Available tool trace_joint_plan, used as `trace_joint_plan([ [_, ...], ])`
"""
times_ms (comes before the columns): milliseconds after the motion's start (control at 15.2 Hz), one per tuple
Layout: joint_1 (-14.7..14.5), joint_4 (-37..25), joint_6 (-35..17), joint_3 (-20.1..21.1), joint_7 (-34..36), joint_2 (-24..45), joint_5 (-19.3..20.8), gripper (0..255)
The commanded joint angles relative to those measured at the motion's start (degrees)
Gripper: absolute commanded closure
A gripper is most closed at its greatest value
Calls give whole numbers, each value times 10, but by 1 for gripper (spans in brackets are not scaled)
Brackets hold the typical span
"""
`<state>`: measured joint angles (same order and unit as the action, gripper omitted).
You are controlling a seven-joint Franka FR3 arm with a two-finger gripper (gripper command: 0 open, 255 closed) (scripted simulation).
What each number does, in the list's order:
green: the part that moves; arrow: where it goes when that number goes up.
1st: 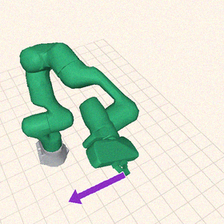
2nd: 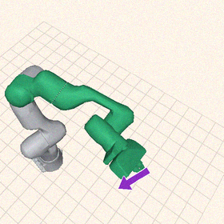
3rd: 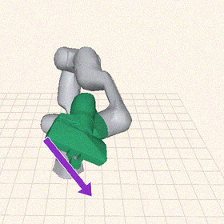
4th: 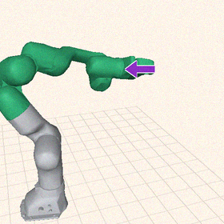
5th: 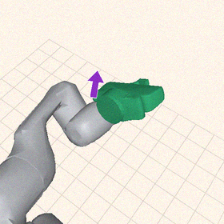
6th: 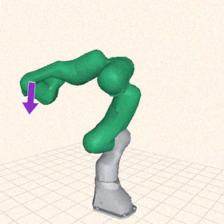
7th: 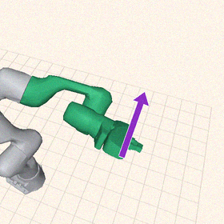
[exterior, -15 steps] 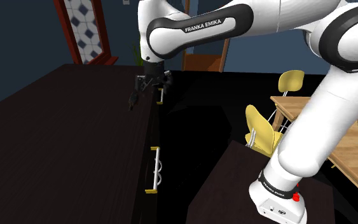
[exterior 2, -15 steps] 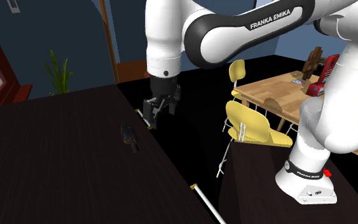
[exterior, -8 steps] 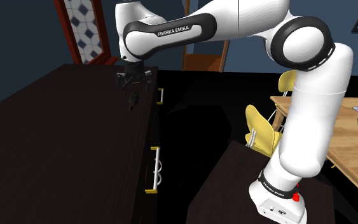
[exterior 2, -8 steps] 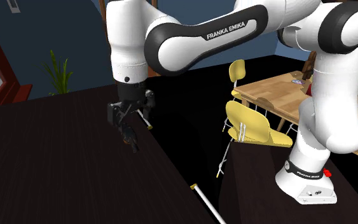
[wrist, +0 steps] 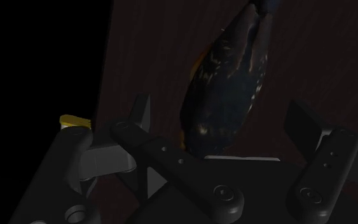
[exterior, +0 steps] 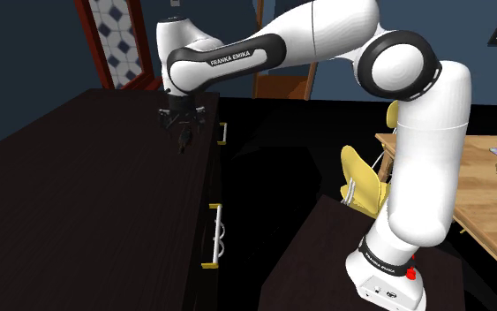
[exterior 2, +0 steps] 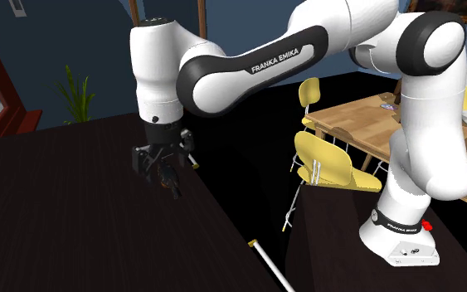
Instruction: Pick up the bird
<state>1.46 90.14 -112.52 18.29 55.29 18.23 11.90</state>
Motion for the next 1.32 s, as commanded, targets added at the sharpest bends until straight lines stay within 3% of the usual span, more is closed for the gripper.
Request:
trace_joint_plan([
  [0, 0, 9, -11, 0, 2, 2, 1, 0],
  [66, 0, 9, -11, 0, 2, 2, 1, 0],
  [132, 0, 9, -11, 0, 2, 1, 1, 255],
  [726, 0, 9, -11, 0, 2, 2, 1, 255],
  [1254, -2, -44, 47, 2, -6, -4, -4, 255],
])
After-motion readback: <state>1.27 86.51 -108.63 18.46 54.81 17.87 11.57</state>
